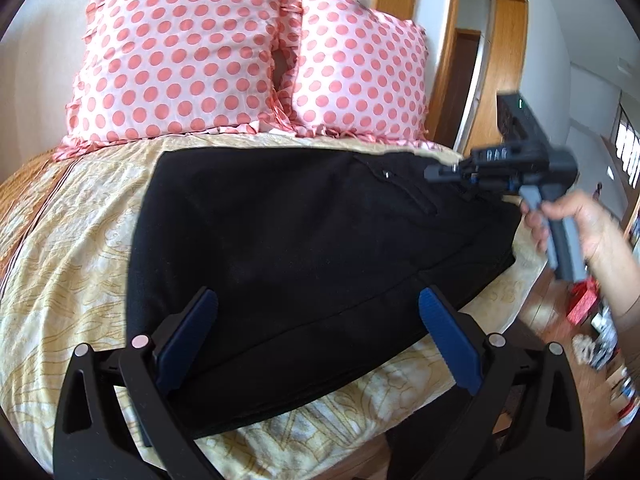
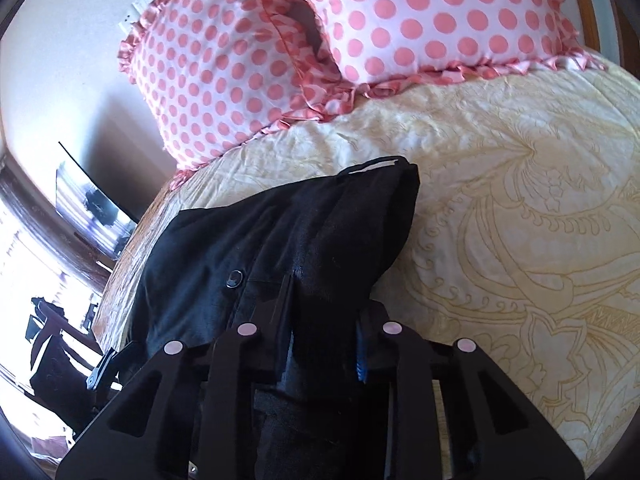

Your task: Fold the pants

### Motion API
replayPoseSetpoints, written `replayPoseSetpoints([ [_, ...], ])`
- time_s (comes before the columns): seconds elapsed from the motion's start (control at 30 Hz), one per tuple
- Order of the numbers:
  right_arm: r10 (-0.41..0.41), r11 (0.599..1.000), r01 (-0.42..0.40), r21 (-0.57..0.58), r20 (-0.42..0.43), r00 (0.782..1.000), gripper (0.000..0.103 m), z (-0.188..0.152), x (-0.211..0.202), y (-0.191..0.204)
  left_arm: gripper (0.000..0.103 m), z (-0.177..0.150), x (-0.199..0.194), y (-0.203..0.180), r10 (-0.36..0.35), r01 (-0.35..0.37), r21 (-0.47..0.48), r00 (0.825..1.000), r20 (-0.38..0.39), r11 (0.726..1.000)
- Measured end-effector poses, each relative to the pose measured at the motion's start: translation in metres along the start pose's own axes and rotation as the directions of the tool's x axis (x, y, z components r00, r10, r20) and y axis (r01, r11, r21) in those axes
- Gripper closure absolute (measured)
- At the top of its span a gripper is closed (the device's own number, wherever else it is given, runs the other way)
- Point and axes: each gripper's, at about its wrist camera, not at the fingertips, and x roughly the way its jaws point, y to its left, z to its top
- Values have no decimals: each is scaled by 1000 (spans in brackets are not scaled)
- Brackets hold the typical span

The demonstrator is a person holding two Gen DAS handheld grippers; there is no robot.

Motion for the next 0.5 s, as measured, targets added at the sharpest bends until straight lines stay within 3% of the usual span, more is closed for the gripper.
replayPoseSetpoints([
  [0.13, 45, 998, -44, -35, 25, 999, 79, -2, -5, 6, 2, 33, -26, 22, 38, -34, -57, 996, 86, 998],
  [0.2, 86, 995, -85, -49, 38, 996, 80, -2, -8, 9, 2, 47, -27, 40, 52, -43, -105, 995, 86, 994],
  [0.33, 75, 996, -72, -56, 37, 997, 80, -3, -6, 9, 5, 71, -1, 86, 54, -54, -222, 999, -6, 974],
  [0.5, 89, 996, -88, -19, 32, 996, 80, -4, -3, 0, 18, 80, 43, 130, -85, 26, -373, 986, -144, 927],
])
